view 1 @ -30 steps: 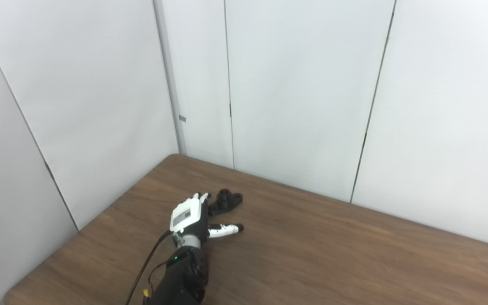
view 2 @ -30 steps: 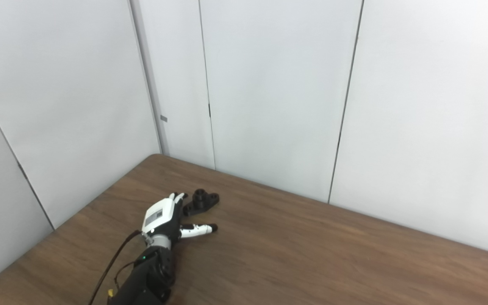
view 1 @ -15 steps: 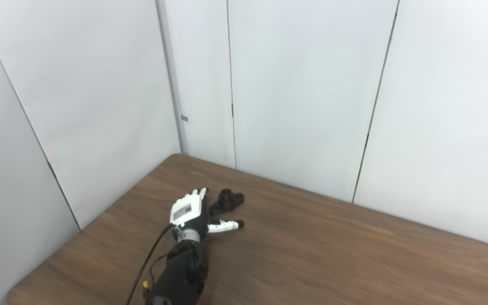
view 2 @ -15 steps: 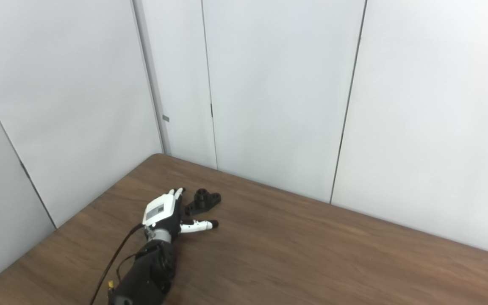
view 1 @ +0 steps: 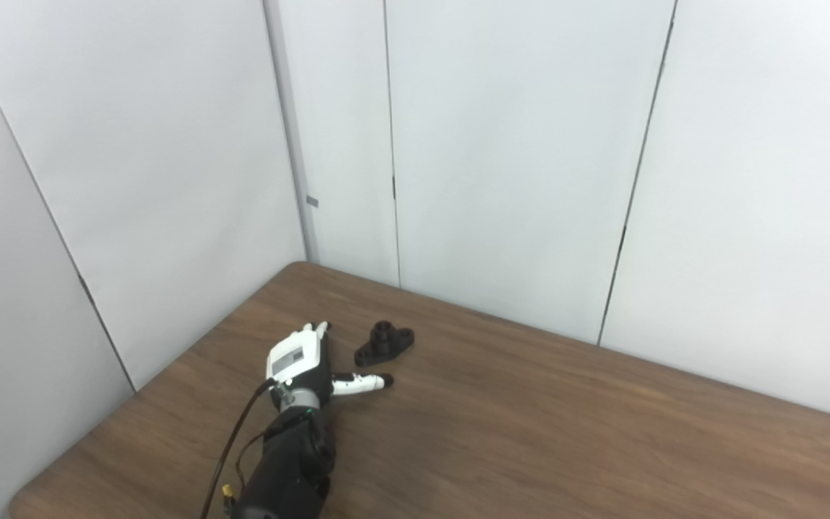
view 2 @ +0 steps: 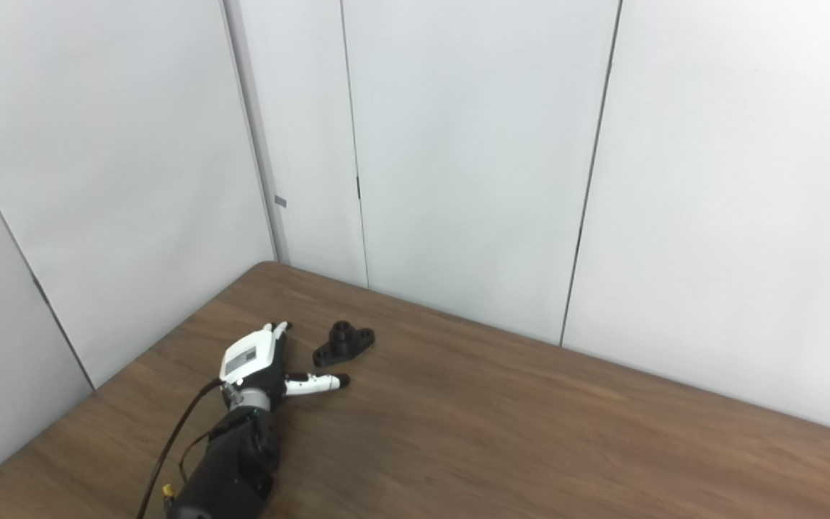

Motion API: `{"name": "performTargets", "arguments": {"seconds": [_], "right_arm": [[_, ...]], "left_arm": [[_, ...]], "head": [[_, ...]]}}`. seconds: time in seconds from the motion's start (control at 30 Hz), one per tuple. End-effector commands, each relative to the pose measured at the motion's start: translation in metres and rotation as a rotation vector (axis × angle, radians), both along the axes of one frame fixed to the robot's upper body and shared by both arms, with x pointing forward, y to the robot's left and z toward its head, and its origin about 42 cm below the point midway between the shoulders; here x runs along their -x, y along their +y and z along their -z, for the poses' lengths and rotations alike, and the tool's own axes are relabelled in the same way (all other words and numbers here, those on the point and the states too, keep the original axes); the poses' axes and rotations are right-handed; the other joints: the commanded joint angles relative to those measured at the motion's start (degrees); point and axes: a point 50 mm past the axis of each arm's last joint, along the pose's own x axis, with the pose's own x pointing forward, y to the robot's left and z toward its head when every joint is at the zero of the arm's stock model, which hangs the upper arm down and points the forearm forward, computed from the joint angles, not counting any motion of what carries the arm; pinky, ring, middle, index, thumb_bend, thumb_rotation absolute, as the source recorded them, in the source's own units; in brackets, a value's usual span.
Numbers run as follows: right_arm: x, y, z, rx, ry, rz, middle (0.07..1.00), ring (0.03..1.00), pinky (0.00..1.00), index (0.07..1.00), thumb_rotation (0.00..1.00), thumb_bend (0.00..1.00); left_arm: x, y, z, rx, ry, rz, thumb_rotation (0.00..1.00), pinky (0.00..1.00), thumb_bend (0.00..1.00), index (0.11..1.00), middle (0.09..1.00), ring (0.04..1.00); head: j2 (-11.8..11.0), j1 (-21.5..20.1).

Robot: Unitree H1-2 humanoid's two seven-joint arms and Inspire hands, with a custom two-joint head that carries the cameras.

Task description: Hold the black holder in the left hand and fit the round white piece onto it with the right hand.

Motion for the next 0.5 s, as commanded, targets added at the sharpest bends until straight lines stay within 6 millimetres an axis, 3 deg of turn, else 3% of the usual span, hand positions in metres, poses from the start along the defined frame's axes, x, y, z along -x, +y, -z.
{"name": "performTargets", "arguments": {"seconds": [0.0,0.13,0.47], "right_arm": [[0.0012,-0.0037,-0.0113,0.025,-0.050,-0.006,0.788,0.711,0.56,0.832,0.41,0.42],[0.0025,-0.0013,-0.0140,0.027,-0.046,-0.007,0.799,0.717,0.57,0.841,0.38,0.40],[0.0050,-0.0018,-0.0137,0.026,-0.049,-0.008,0.804,0.726,0.57,0.836,0.42,0.43]], "left_arm": [[-0.0018,0.0067,-0.0169,-0.039,-0.045,-0.017,0.47,1.00,1.00,0.951,1.000,1.000],[-0.0017,0.0057,-0.0134,-0.022,-0.045,-0.016,0.46,1.00,1.00,0.942,1.000,1.000],[-0.0087,-0.0014,-0.0086,-0.001,-0.047,0.003,0.44,1.00,1.00,0.938,1.000,1.000]], "head": [[0.09,-0.14],[0.27,-0.58],[0.18,-1.22]]}}
